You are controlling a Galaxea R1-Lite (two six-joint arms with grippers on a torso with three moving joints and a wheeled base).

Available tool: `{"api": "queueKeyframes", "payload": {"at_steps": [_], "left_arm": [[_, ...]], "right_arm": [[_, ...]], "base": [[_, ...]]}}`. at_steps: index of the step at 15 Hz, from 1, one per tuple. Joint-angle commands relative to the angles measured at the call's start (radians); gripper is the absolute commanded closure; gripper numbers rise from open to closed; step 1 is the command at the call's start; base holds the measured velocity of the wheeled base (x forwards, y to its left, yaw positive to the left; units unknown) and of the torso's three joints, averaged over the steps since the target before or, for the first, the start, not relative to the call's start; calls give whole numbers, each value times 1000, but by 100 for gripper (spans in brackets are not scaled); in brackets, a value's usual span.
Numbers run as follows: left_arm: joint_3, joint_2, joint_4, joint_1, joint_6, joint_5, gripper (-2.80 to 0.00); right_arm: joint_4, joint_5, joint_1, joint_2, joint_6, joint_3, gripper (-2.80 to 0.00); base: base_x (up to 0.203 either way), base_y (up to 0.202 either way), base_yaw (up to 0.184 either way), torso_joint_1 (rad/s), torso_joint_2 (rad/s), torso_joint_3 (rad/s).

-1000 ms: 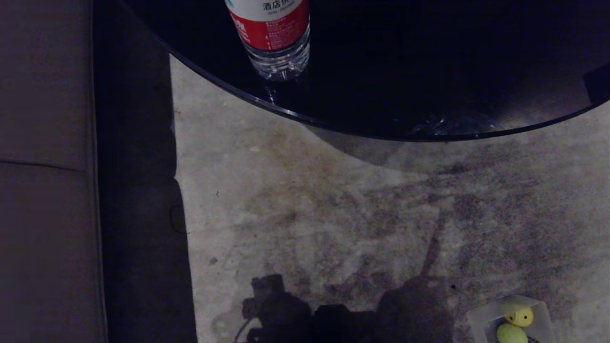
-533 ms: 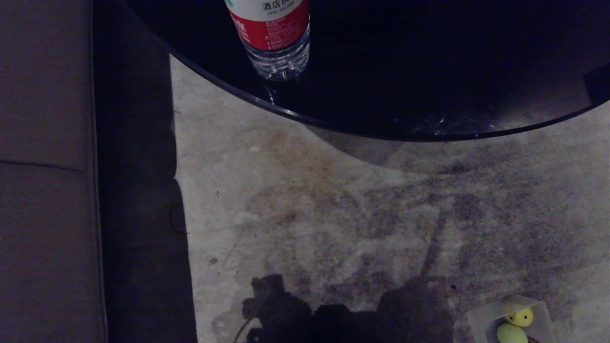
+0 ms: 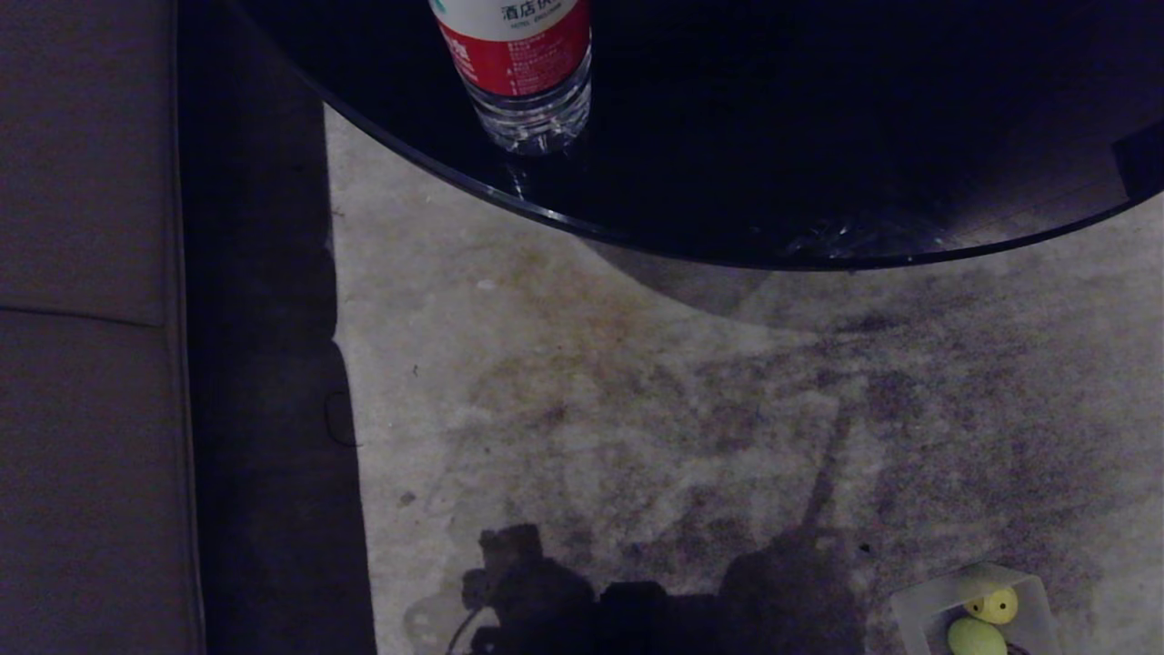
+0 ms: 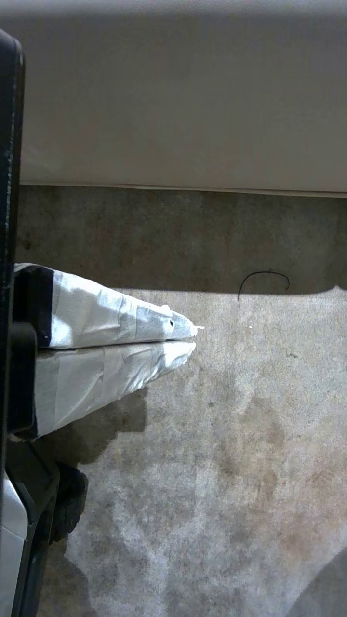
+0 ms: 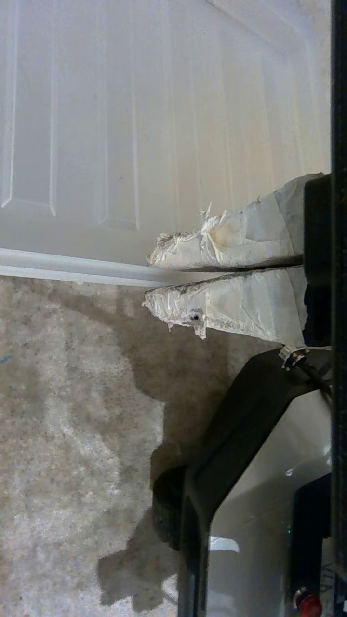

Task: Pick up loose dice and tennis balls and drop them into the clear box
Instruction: Close the lid

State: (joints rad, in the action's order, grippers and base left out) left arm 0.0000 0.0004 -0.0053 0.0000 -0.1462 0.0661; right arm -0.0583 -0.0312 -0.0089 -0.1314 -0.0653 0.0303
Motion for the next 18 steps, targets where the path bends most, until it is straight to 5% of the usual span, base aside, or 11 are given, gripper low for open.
{"api": "queueKeyframes", "payload": {"at_steps": [1,18], "left_arm": [[0,0,-1,0,-1,0,0],[0,0,-1,0,4,0,0]], "right_arm": [[-30,3,10,112,0,3,0],[-32,5,18,133,13,3,0]], "base": [[0,0,0,0,0,0],[0,0,0,0,0,0]]}}
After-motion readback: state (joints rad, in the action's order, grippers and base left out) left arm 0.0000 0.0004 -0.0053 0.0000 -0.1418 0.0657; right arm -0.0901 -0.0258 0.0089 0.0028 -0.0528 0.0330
